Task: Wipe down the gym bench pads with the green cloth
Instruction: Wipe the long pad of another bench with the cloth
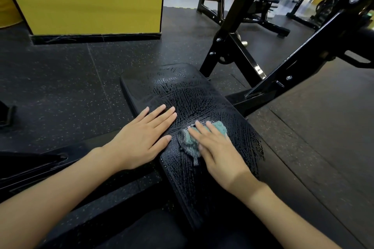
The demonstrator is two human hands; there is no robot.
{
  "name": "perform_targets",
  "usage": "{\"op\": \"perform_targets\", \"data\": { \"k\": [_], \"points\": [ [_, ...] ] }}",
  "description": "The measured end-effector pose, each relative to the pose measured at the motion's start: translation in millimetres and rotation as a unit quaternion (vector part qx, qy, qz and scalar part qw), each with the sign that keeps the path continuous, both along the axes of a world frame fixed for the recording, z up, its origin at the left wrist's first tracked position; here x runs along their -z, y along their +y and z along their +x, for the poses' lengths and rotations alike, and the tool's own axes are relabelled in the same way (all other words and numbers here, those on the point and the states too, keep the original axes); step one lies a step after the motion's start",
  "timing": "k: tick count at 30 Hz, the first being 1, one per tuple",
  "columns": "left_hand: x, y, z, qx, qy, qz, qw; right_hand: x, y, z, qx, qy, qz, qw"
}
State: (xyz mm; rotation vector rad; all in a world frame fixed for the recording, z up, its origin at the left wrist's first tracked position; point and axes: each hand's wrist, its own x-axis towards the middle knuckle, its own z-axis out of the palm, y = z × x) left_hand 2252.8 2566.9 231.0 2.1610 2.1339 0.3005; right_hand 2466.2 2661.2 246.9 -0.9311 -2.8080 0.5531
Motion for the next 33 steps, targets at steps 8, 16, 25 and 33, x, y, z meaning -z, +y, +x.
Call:
{"op": "perform_targets", "data": {
  "k": [8, 16, 25, 33],
  "points": [
    [0.5, 0.5, 5.8, 0.011, 0.020, -0.011, 1.000, 0.6, -3.1, 14.9, 0.003, -0.008, -0.007, 1.000],
    [-0.2, 6.4, 15.7, 0.034, 0.016, -0.002, 0.999, 16.7, -57.7, 107.2, -0.018, 0.052, 0.100, 0.993],
    [-5.9, 15.8, 28.1, 0.059, 0.018, -0.025, 0.998, 22.7, -18.9, 91.2, 0.028, 0.063, 0.106, 0.992],
    [-4.6, 33.1, 57.9, 0.109, 0.010, -0.033, 0.993, 11.6, 32.6, 57.8, 0.130, 0.041, -0.008, 0.991]
  ]
}}
